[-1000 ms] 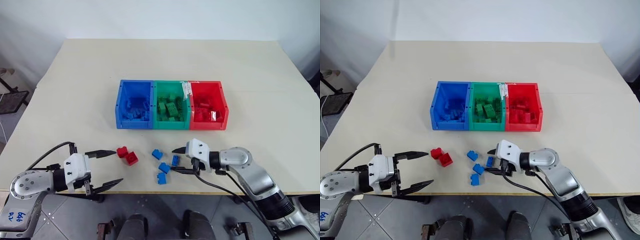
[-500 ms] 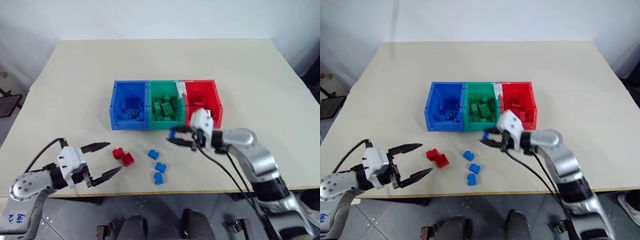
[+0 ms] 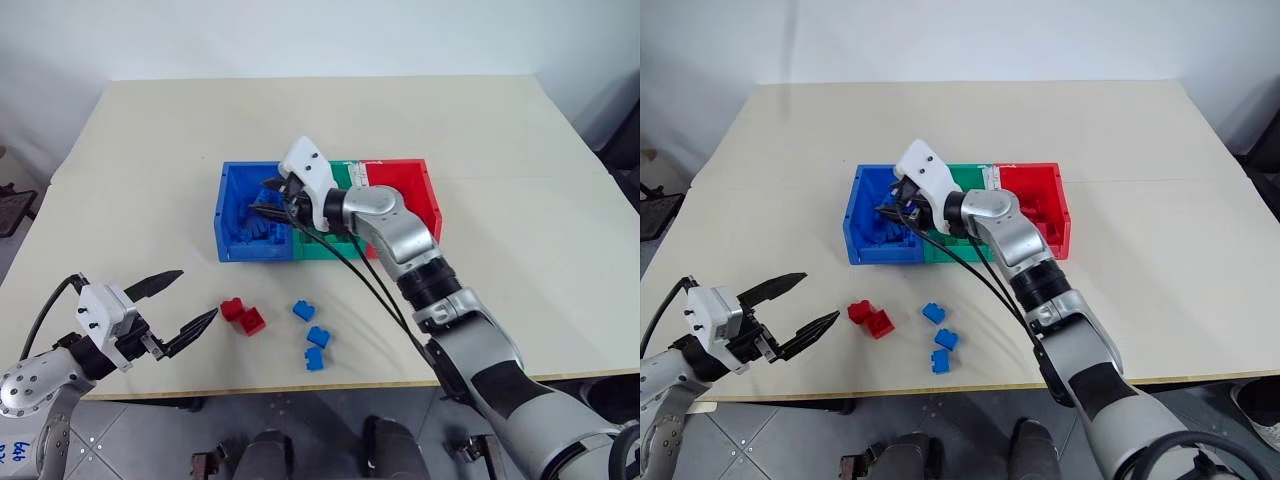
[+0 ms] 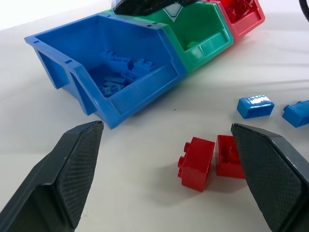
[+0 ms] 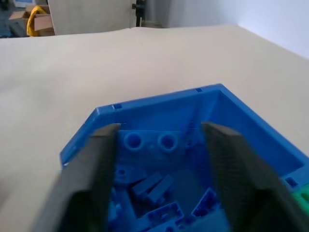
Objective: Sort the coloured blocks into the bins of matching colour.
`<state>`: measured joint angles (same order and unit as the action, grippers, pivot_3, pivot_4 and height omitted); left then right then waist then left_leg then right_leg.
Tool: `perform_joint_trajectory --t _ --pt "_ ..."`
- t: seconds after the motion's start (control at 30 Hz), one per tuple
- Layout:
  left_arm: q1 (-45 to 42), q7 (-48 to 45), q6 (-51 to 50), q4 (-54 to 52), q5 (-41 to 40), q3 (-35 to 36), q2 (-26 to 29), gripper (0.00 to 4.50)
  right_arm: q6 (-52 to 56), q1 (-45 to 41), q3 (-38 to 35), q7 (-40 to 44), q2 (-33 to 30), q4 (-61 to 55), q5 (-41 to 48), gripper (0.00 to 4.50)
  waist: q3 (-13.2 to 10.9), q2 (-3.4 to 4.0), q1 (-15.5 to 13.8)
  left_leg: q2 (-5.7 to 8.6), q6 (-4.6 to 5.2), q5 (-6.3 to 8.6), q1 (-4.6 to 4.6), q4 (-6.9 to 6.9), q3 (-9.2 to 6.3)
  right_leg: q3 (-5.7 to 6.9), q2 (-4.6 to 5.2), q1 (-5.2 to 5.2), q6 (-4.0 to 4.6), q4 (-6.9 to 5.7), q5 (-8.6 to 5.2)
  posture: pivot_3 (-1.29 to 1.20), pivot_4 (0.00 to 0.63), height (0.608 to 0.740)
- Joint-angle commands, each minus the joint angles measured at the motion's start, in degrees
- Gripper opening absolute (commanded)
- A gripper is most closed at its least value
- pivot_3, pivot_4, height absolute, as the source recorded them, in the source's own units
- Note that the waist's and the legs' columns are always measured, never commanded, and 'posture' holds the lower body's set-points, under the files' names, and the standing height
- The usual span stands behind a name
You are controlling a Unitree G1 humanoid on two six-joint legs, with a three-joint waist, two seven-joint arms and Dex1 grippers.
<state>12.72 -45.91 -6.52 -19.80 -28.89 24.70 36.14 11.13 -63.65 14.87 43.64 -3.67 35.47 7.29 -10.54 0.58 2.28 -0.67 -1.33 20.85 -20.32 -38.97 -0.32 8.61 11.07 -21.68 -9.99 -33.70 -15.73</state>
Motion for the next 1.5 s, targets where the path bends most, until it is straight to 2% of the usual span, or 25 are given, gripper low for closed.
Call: perform_joint_trajectory --t 0.03,0.07,0.23,0.43,0.57,0.67,0.73,0.8,0.97,1.07,1.13,1.23,1.4,1.5 --pt "0.8 -0.5 -1.9 -3.0 -2.7 0.8 0.4 4.5 -2.4 -0.5 -2.0 1.2 -1.0 -1.9 0.0 4.14 0.0 0.01 0.1 -0.02 -0.01 0.01 0.0 0.0 0.01 0.0 -0.02 -0.01 0.01 0.0 -0.01 0.0 0.15 0.74" --pt "0.7 -0.6 -2.6 -3.4 -3.1 0.7 0.7 4.5 -2.8 0.3 -2.1 2.0 -2.0 -3.4 0.0 4.47 0.0 0.01 0.1 -0.04 -0.02 0.01 0.0 0.0 0.02 -0.01 -0.04 -0.02 0.02 0.01 -0.01 0.0 0.15 0.74" --pt "-2.1 -2.2 -4.8 -3.0 -3.2 -0.9 2.6 4.5 -0.7 8.0 -3.3 9.3 -9.1 -17.1 3.3 4.47 0.0 0.01 -0.6 -0.05 -0.03 0.03 -0.01 -0.02 0.05 -0.03 -0.05 -0.02 0.03 0.04 -0.01 0.0 0.15 0.74" --pt "-7.8 -7.7 -2.3 -0.2 1.4 -8.5 5.5 4.5 0.9 25.1 -7.5 19.3 -22.2 -37.9 11.1 4.47 0.0 0.03 -1.0 -0.07 -0.01 0.04 -0.01 -0.02 0.13 -0.06 -0.07 -0.02 0.03 0.09 -0.01 0.0 0.15 0.74" --pt "-10.4 -11.8 0.4 1.9 3.4 -13.1 6.0 4.5 -4.4 37.4 -11.5 21.5 -31.1 -43.2 10.0 4.47 0.0 0.02 -1.0 -0.06 0.05 0.1 0.0 -0.03 0.3 -0.15 -0.06 0.0 0.03 0.2 -0.01 0.0 0.15 0.74" --pt "-12.5 -13.6 1.8 3.4 4.1 -15.5 5.7 4.5 -0.6 46.8 -17.7 20.0 -34.9 -48.3 14.4 4.47 0.0 0.02 -1.0 -0.09 0.05 0.1 0.02 -0.02 0.34 -0.16 -0.07 -0.01 0.03 0.2 -0.01 0.0 0.15 0.74" --pt "-14.3 -14.7 3.1 4.7 4.9 -17.0 5.5 4.5 -4.6 53.7 -20.1 22.4 -38.7 -49.0 12.9 4.47 0.0 0.03 -0.9 -0.1 0.05 0.1 0.06 -0.03 0.44 -0.21 -0.07 -0.01 0.03 0.21 -0.01 0.0 0.15 0.74" --pt "-15.8 -16.1 4.0 5.9 5.2 -18.3 5.5 4.5 -4.1 58.2 -22.0 22.5 -40.5 -50.6 13.5 4.47 0.0 0.02 -1.1 -0.1 0.07 0.11 0.11 -0.04 0.55 -0.3 -0.07 0.0 0.03 0.22 -0.01 0.0 0.15 0.74" --pt "-17.1 -18.4 4.9 7.6 4.5 -18.7 6.2 4.5 4.6 59.4 -20.4 20.8 -42.2 -58.3 17.8 4.47 0.0 0.02 -0.8 -0.13 0.11 0.13 0.22 -0.1 0.79 -0.57 -0.1 0.01 0.04 0.22 -0.01 0.0 0.15 0.74" --pt "-16.7 -20.8 6.4 9.0 4.3 -17.8 7.3 4.5 11.8 56.1 -13.4 19.4 -42.0 -63.8 17.5 4.47 0.0 0.02 -0.8 -0.15 0.11 0.13 0.24 -0.1 0.79 -0.6 -0.13 0.0 0.04 0.21 -0.01 0.0 0.15 0.74" --pt "-15.4 -21.7 6.7 9.4 3.9 -16.5 8.2 4.5 17.5 51.7 -6.8 15.5 -38.7 -64.5 15.0 4.47 0.0 0.0 -0.9 -0.18 0.1 0.13 0.23 -0.1 0.78 -0.61 -0.17 -0.02 0.05 0.21 -0.01 0.0 0.15 0.74" --pt "-13.3 -22.0 6.7 9.1 3.5 -15.0 9.1 4.5 21.6 48.7 -1.3 11.7 -35.3 -63.2 12.5 4.47 0.0 0.0 -0.9 -0.19 0.1 0.16 0.19 -0.12 0.77 -0.63 -0.19 -0.06 0.06 0.24 0.0 0.0 0.15 0.74" --pt "-9.4 -20.7 5.5 5.7 2.7 -12.3 9.6 4.5 17.9 46.0 3.8 6.8 -29.3 -56.8 6.6 4.47 0.0 -0.04 -2.2 -0.17 0.12 0.22 0.05 -0.12 0.87 -0.73 -0.2 -0.29 0.06 0.2 0.0 0.0 0.15 0.74" --pt "-7.8 -20.1 5.0 4.0 2.6 -11.3 9.6 4.5 15.4 45.0 5.5 6.7 -28.2 -54.0 4.0 4.47 0.0 -0.04 -2.3 -0.17 0.12 0.22 0.04 -0.14 0.9 -0.77 -0.21 -0.32 0.06 0.19 0.0 0.0 0.15 0.74"
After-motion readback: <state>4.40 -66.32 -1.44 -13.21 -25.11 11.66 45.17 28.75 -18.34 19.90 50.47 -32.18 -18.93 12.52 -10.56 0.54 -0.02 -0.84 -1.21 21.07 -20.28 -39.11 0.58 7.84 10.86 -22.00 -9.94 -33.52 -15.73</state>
